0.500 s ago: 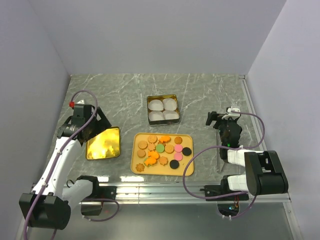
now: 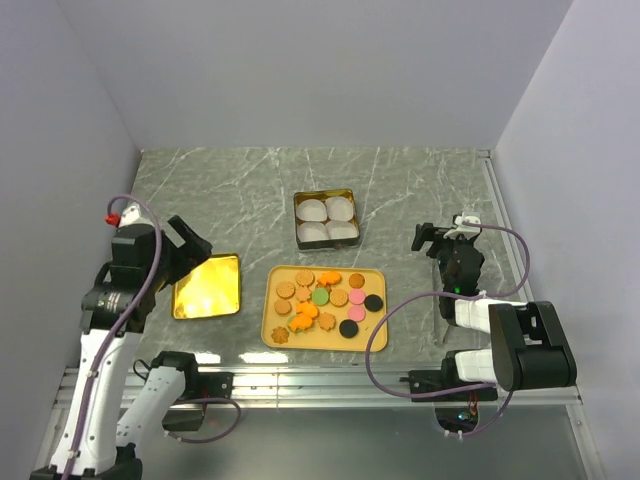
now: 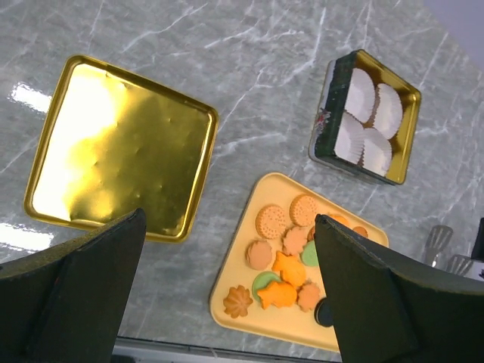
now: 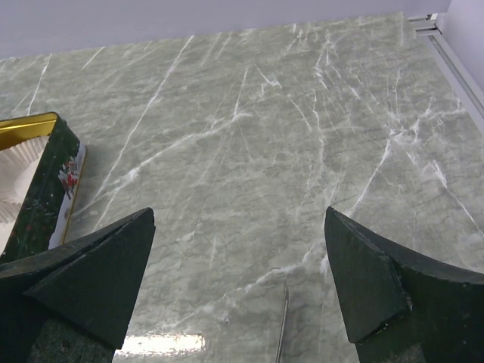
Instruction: Pack the cookies
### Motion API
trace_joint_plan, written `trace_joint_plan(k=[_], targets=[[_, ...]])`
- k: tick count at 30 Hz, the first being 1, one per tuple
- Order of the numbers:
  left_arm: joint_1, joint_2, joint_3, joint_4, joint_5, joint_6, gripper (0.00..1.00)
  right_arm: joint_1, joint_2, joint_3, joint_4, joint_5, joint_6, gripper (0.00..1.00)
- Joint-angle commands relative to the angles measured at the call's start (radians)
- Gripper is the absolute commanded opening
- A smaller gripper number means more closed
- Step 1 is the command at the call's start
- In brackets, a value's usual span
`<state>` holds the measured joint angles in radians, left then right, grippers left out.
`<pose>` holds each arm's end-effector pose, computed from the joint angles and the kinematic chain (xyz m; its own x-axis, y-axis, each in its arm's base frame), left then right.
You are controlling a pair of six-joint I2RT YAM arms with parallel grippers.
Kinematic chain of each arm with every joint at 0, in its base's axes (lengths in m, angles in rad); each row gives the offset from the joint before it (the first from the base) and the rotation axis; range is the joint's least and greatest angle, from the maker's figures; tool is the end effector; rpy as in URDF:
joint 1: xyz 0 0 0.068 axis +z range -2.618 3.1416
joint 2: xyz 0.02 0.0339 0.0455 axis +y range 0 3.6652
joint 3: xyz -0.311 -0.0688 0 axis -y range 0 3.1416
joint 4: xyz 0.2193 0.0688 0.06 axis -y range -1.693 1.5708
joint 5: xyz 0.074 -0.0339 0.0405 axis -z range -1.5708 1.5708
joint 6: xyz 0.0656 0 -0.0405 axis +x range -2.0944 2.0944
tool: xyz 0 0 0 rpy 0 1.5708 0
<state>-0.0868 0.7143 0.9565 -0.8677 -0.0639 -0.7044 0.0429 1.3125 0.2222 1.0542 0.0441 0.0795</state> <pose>0.0966 -0.0042 0.3464 -0.4671 -0.6081 -0.6419 -0.3511 0.7939 -0.4965 0.2345 0.0072 0.2424 -0.0359 0.0779 -0.9963 0.0040 0.9970 0.0778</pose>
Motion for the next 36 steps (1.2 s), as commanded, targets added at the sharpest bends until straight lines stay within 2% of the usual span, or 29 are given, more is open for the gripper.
trace_joint_plan(k=[1, 5, 7, 8, 11, 13, 15, 16, 17, 18, 21, 24, 25, 26, 27, 29, 31, 36], targets=[[-0.002, -0.009, 0.096, -0.107, 0.021, 0.029, 0.99, -0.003, -0.013, -0.001, 0.049, 0.028, -0.008, 1.0], [-0.002, -0.024, 0.183, -0.244, -0.048, 0.105, 0.99, -0.003, -0.015, 0.011, 0.021, 0.048, 0.0, 1.0], [-0.002, -0.083, 0.174, -0.252, -0.086, 0.094, 0.99, -0.002, -0.067, 0.046, -0.029, 0.129, 0.019, 1.0], [-0.002, -0.11, 0.15, -0.225, -0.067, 0.101, 0.99, -0.001, -0.102, 0.078, -0.207, 0.143, 0.022, 1.0], [-0.002, -0.16, 0.133, -0.221, -0.068, 0.102, 0.99, -0.001, -0.258, 0.238, -0.588, 0.148, 0.032, 1.0], [-0.002, -0.161, 0.142, -0.229, -0.059, 0.111, 0.99, -0.003, -0.361, 0.323, -0.715, 0.132, 0.031, 1.0], [-0.004, -0.17, 0.139, -0.223, -0.051, 0.114, 1.0, -0.001, -0.445, 0.38, -0.914, 0.225, 0.148, 1.0], [-0.004, -0.176, 0.136, -0.221, -0.054, 0.108, 0.99, -0.011, -0.464, 0.466, -1.013, 0.252, 0.211, 1.0], [-0.004, -0.182, 0.123, -0.218, -0.059, 0.103, 0.99, -0.012, -0.478, 0.503, -1.157, 0.226, 0.21, 1.0], [-0.004, -0.19, 0.117, -0.212, -0.065, 0.092, 0.99, -0.011, -0.483, 0.541, -1.228, 0.226, 0.232, 1.0], [-0.004, -0.203, 0.091, -0.211, -0.051, 0.071, 0.99, -0.012, -0.443, 0.679, -1.488, 0.237, 0.278, 1.0], [-0.004, -0.193, 0.053, -0.208, -0.016, 0.074, 0.99, -0.014, -0.354, 0.833, -1.803, 0.353, 0.385, 1.0], [-0.004, -0.193, 0.042, -0.2, 0.004, 0.074, 0.99, -0.021, -0.322, 0.911, -1.879, 0.338, 0.394, 1.0], [-0.004, -0.194, 0.025, -0.195, 0.009, 0.072, 0.99, -0.024, -0.282, 0.948, -2.022, 0.323, 0.407, 1.0], [-0.004, -0.197, 0.018, -0.192, 0.015, 0.069, 0.99, -0.029, -0.197, 0.979, -2.092, 0.279, 0.422, 1.0], [-0.004, -0.211, 0.013, -0.195, 0.021, 0.063, 0.99, -0.031, -0.125, 1.02, -2.232, 0.225, 0.457, 1.0], [-0.004, -0.21, 0.017, -0.201, 0.022, 0.06, 0.99, -0.031, -0.081, 0.976, -2.258, 0.104, 0.46, 1.0], [-0.007, -0.211, 0.039, -0.2, 0.036, 0.068, 0.99, -0.038, -0.042, 0.849, -2.271, 0.016, 0.464, 1.0]])
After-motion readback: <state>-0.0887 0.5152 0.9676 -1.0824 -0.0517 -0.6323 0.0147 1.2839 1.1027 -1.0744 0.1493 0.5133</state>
